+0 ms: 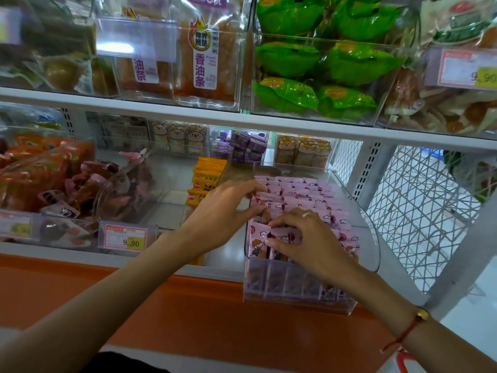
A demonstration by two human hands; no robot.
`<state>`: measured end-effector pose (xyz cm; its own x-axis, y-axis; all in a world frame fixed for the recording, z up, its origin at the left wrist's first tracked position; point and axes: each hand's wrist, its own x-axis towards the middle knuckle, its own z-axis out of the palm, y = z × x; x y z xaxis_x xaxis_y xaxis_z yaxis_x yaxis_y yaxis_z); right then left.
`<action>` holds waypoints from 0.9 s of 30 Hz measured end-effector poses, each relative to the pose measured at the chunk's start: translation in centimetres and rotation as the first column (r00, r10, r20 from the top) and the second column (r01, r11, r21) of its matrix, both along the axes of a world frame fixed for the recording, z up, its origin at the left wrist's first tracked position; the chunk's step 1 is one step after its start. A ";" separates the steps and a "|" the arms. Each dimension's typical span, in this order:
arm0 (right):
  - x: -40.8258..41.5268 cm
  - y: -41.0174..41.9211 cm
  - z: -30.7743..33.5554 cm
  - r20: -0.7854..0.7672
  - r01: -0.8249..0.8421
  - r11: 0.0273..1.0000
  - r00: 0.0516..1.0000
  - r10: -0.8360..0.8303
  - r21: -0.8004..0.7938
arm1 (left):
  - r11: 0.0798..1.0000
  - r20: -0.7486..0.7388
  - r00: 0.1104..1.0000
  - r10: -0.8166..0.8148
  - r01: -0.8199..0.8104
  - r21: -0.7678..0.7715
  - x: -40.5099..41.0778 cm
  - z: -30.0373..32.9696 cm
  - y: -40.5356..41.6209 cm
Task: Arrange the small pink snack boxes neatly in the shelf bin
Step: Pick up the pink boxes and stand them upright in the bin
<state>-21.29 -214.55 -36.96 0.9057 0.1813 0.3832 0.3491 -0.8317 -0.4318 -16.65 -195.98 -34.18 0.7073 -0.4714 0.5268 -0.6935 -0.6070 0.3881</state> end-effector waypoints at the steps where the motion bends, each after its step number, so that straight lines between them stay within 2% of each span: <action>1: 0.0 0.0 -0.1 0.006 0.004 1.000 1.000 -0.004 0.004 | 0.998 0.018 0.999 0.028 -0.029 0.054 0.4 0.2 -0.1; 4: 0.2 0.0 -0.3 0.027 0.030 1.000 0.999 -0.030 0.006 | 0.974 0.089 0.989 0.118 -0.133 0.184 1.1 1.0 -0.6; 7: 0.3 0.1 -0.5 0.048 0.043 0.999 0.998 -0.043 0.007 | 0.972 0.108 0.980 0.170 -0.184 0.145 1.1 1.5 -0.9; 10: 0.4 -0.3 -0.2 0.055 0.053 0.999 0.997 -0.053 0.001 | 0.973 0.163 0.980 0.116 -0.145 0.178 0.8 1.6 -1.0; 14: 0.7 -1.3 0.3 0.116 0.076 0.997 0.991 -0.073 -0.023 | 0.903 0.160 0.987 0.007 -0.075 0.422 0.8 1.2 -1.0; 17: 0.8 -1.5 -0.2 0.054 0.088 0.987 0.995 -0.081 -0.136 | 0.864 0.128 0.992 -0.007 -0.058 0.500 1.0 0.8 -1.0; 19: 0.8 -1.5 -0.6 0.004 0.090 0.976 0.996 -0.092 -0.196 | 0.875 0.126 0.992 -0.010 -0.052 0.482 1.0 0.5 -1.0; 23: 0.8 -1.6 -0.7 -0.029 0.086 0.981 0.995 -0.092 -0.173 | 0.939 0.132 0.991 0.000 -0.046 0.341 0.4 -0.2 -0.9; 25: 0.8 -1.7 -0.8 -0.032 0.081 0.979 0.996 -0.089 -0.185 | 0.975 0.125 0.992 0.015 -0.042 0.218 -0.1 -0.6 -0.8; 27: 0.8 -1.7 -0.8 -0.031 0.077 0.978 0.996 -0.085 -0.195 | 1.000 0.047 0.998 0.029 -0.030 0.008 -0.7 -0.4 -0.6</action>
